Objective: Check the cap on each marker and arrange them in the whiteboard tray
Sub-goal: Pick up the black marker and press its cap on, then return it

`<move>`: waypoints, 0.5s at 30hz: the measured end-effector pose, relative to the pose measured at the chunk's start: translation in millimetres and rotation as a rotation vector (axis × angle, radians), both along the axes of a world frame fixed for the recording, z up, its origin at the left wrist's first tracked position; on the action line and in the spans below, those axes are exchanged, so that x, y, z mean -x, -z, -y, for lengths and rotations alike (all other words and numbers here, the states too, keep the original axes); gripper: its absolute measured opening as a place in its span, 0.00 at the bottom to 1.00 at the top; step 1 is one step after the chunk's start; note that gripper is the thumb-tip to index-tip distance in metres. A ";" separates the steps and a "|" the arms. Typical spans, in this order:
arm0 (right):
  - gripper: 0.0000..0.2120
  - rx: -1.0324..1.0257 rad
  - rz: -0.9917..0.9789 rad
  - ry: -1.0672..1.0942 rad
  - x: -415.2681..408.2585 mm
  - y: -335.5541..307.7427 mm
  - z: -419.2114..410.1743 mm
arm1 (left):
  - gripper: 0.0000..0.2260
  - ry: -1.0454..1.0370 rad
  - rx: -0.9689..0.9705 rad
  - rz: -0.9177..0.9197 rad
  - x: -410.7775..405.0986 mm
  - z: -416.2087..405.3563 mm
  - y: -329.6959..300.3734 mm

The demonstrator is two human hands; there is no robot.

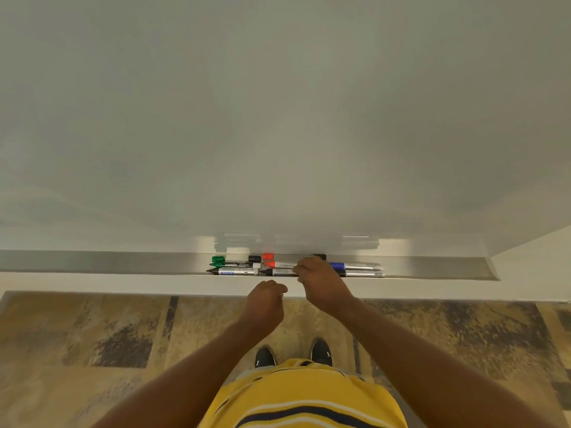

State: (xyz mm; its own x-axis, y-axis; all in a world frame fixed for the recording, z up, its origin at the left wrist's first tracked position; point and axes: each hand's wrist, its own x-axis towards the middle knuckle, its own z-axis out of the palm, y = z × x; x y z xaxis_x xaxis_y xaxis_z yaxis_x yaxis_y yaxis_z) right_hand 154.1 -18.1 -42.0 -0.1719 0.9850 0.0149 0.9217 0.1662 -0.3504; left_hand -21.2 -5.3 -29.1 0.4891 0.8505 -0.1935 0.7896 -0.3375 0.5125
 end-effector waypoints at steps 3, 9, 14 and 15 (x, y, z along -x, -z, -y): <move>0.14 0.032 0.061 -0.002 7.5 4.2 -4.0 | 0.13 -0.048 0.014 0.013 7.8 -1.3 0.1; 0.13 0.056 0.118 0.026 15.7 9.6 -10.2 | 0.13 -0.075 0.008 0.037 23.7 -5.7 0.7; 0.12 0.072 0.122 0.085 19.5 10.2 -14.0 | 0.14 -0.112 -0.005 0.051 29.4 -11.2 0.1; 0.12 0.076 0.093 0.108 19.7 10.1 -14.3 | 0.14 -0.124 -0.011 0.057 29.2 -12.8 -0.9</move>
State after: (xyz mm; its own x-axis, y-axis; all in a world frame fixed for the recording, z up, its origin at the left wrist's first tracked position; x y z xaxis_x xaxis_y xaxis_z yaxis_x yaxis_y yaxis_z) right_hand 134.4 -3.8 -52.0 -0.0626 0.9955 -0.0716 0.9618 0.0410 -0.2705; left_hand -50.5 7.5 -28.2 0.3903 0.9069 -0.1585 0.7953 -0.2454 0.5543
